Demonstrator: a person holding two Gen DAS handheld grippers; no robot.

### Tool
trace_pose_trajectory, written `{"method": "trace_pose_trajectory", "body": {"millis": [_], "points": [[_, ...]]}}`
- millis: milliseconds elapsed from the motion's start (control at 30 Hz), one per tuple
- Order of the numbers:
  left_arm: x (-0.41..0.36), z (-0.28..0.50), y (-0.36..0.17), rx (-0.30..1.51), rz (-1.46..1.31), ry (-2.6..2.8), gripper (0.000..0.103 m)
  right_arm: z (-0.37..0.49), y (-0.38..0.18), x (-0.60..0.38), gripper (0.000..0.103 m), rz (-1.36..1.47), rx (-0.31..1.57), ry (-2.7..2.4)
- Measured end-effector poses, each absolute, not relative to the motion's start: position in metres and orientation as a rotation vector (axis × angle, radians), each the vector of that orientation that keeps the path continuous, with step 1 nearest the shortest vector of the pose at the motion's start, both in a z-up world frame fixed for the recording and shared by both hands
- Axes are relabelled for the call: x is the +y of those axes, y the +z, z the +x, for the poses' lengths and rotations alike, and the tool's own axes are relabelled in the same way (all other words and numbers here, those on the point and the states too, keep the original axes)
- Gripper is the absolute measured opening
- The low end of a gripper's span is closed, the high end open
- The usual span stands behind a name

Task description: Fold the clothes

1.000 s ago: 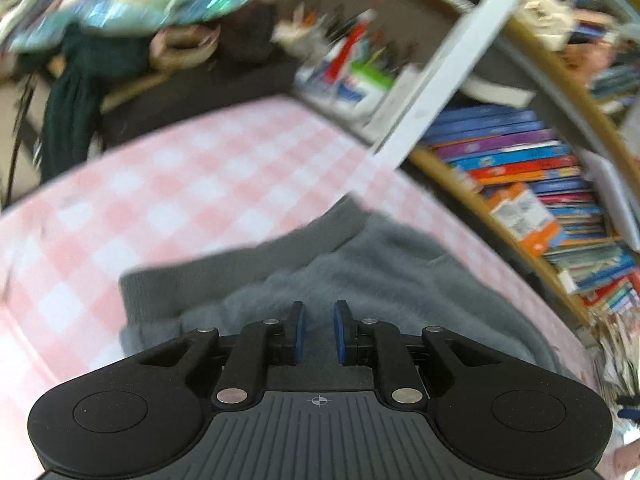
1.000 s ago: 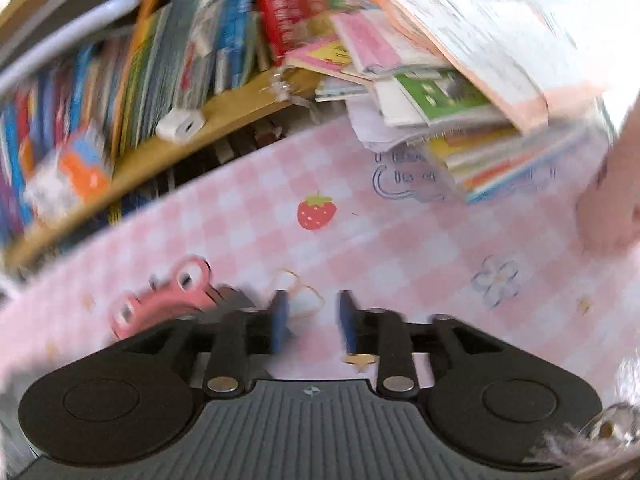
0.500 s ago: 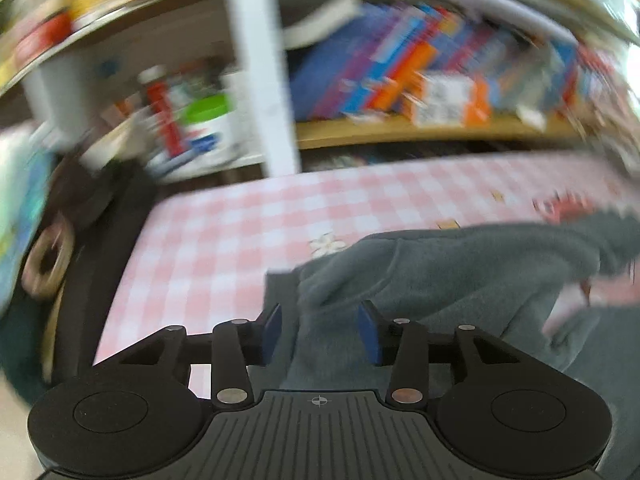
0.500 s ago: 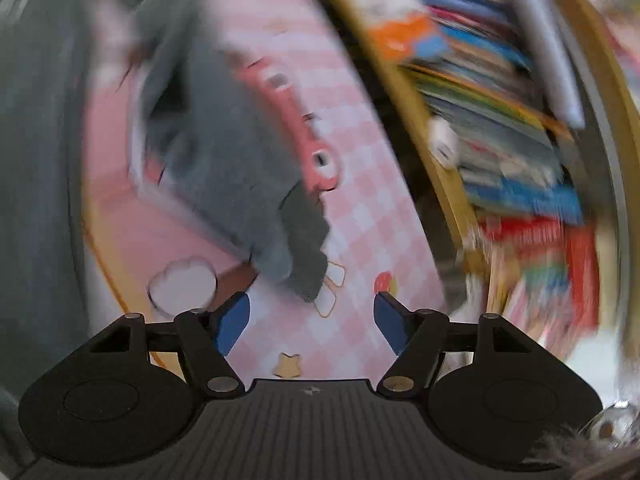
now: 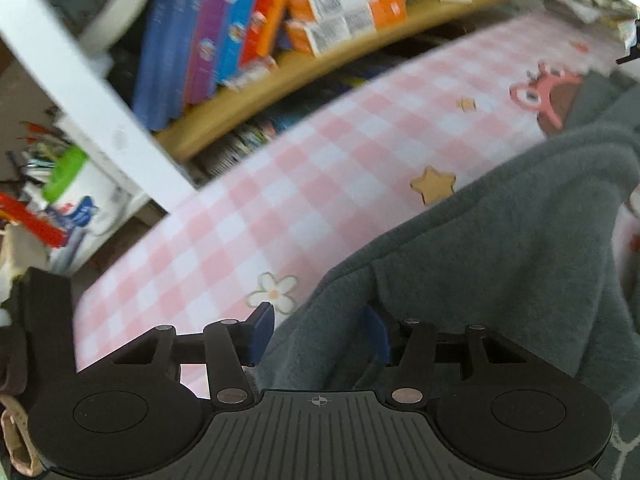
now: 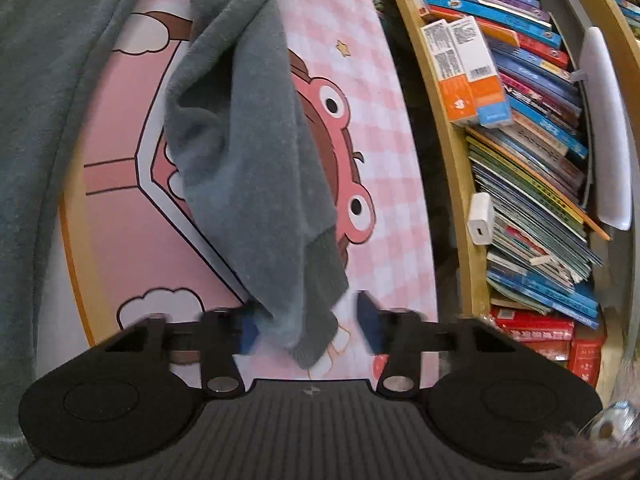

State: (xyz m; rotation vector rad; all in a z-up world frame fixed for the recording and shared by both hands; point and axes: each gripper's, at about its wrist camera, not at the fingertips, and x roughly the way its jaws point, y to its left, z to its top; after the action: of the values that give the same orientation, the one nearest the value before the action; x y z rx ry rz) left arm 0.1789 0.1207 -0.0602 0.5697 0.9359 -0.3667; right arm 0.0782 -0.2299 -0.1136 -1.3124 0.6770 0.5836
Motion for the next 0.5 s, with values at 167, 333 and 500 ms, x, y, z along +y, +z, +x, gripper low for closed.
{"method": "trace_pose_trajectory", "body": {"millis": [167, 333, 500], "points": [[0.131, 0.171, -0.060, 0.940, 0.473, -0.424, 0.007, 0.080, -0.099, -0.236, 0.012, -1.213, 0.693, 0.567], [0.159, 0.129, -0.013, 0.678, 0.309, -0.270, 0.006, 0.063, -0.061, -0.253, 0.011, -1.108, 0.662, 0.502], [0.197, 0.059, 0.036, 0.422, -0.042, -0.105, 0.007, 0.026, -0.015, -0.276, 0.010, -0.954, 0.748, 0.556]]}}
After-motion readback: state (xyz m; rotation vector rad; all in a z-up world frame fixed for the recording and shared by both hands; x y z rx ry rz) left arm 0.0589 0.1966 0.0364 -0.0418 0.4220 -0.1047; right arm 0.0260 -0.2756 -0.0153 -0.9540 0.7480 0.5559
